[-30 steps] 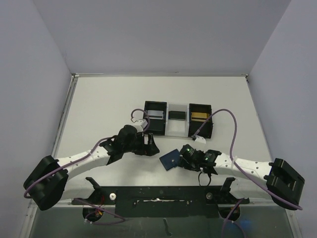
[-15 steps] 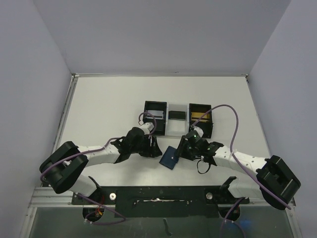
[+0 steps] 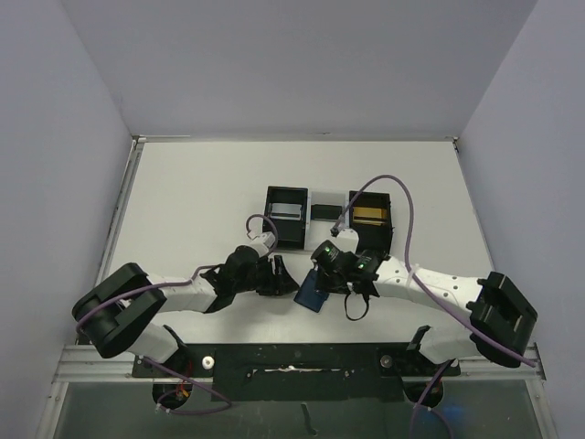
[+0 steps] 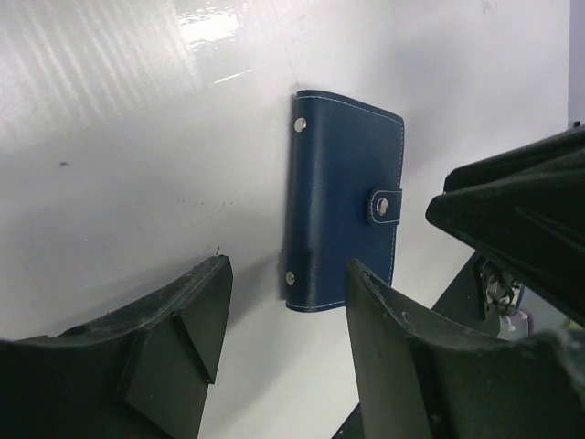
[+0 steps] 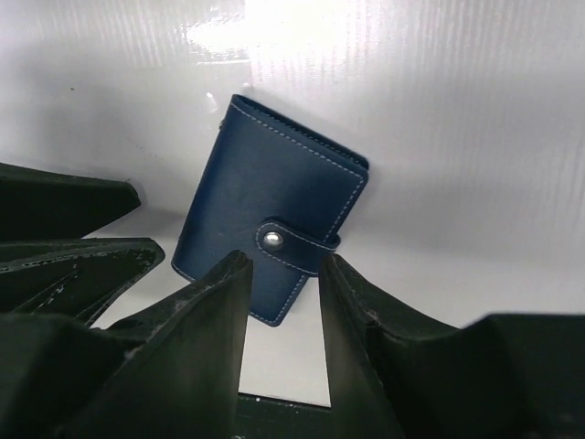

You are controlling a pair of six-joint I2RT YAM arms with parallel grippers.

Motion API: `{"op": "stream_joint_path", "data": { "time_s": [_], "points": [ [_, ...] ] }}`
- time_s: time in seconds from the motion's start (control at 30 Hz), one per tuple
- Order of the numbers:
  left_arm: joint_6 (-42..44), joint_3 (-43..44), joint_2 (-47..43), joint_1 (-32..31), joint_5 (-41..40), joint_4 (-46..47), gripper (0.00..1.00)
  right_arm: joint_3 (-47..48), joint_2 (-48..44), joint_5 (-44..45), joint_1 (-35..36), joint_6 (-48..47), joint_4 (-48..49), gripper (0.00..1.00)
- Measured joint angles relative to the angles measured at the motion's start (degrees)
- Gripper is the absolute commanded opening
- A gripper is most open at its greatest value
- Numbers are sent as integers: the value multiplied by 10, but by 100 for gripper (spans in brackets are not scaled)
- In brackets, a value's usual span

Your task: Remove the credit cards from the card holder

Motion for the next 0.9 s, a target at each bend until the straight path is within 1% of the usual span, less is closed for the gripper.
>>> {"op": "stream_joint_path", "data": {
  "time_s": [0.07,0.2,0.3,0.53,0.63,0.77,0.83,0.9],
  "points": [
    [-10,-13,-7,0,-10,8,51,29,27,20,22,11,-22,36],
    [-28,-37,-26,0,-33,17,51,71,79,48,44,24,-55,36],
    [-40,-51,-46,0,-53,19,51,89,113,59,54,25,-67,40],
    [-49,-56,-70,0,-76,21,52,130,188,80,62,26,-102,41],
    [-49,-56,-70,0,-76,21,52,148,204,85,63,21,-112,33],
    [-48,-56,-71,0,-76,21,52,152,208,85,63,10,-110,17],
    [-46,-56,-71,0,-76,20,52,152,208,85,66,3,-104,14],
    [-41,-55,-71,0,-75,16,52,149,207,85,66,-6,-97,6]
  ]
}}
